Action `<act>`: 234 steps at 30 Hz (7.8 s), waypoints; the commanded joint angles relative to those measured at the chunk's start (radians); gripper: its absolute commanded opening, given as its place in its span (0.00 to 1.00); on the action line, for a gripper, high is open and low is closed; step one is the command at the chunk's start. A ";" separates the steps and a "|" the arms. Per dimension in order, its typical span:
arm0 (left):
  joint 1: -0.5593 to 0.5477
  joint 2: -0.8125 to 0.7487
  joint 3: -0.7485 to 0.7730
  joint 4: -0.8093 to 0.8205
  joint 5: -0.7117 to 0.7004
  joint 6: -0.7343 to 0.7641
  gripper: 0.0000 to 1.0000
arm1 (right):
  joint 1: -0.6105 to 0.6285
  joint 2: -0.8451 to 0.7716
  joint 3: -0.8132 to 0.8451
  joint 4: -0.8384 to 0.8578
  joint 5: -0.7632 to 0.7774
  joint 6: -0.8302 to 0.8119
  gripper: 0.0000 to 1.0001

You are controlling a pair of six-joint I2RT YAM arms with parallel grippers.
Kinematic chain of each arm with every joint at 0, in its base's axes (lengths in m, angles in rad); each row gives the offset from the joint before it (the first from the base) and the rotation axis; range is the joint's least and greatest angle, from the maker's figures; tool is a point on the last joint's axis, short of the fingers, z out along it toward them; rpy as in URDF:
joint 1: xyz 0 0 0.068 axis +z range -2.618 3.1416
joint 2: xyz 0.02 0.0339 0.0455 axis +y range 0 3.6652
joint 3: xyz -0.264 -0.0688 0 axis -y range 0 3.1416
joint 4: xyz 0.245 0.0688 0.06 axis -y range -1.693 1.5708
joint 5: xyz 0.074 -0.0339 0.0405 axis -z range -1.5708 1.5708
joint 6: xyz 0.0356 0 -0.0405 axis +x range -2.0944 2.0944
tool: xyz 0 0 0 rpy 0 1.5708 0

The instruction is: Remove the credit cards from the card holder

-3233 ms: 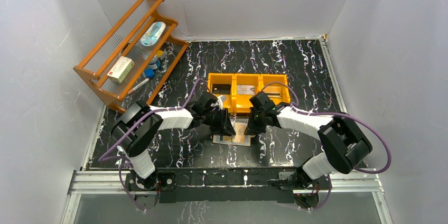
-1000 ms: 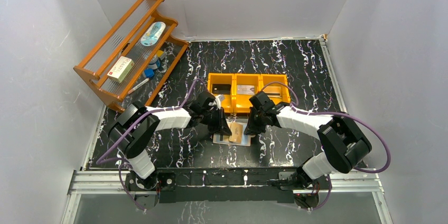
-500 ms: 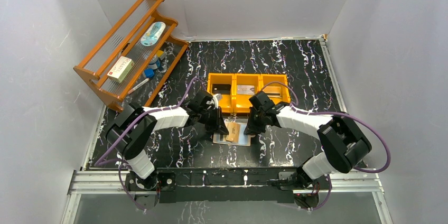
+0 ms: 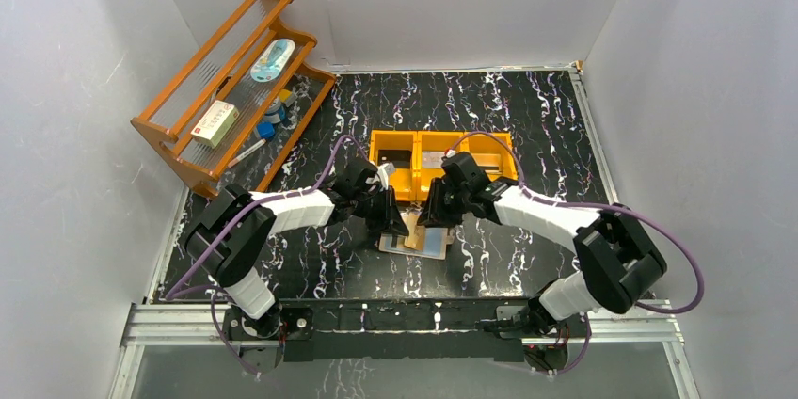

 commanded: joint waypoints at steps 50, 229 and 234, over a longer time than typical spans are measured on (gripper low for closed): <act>0.132 -0.412 -0.021 0.041 0.059 -0.027 0.00 | -0.187 -0.219 -0.033 0.331 -0.279 -0.003 0.66; 0.173 -0.506 -0.145 -0.058 -0.043 0.020 0.67 | -0.180 -0.053 0.082 0.256 -0.274 0.043 0.32; 0.171 -0.456 -0.135 -0.053 -0.004 0.021 0.65 | -0.063 -0.082 -0.016 0.305 -0.135 0.112 0.35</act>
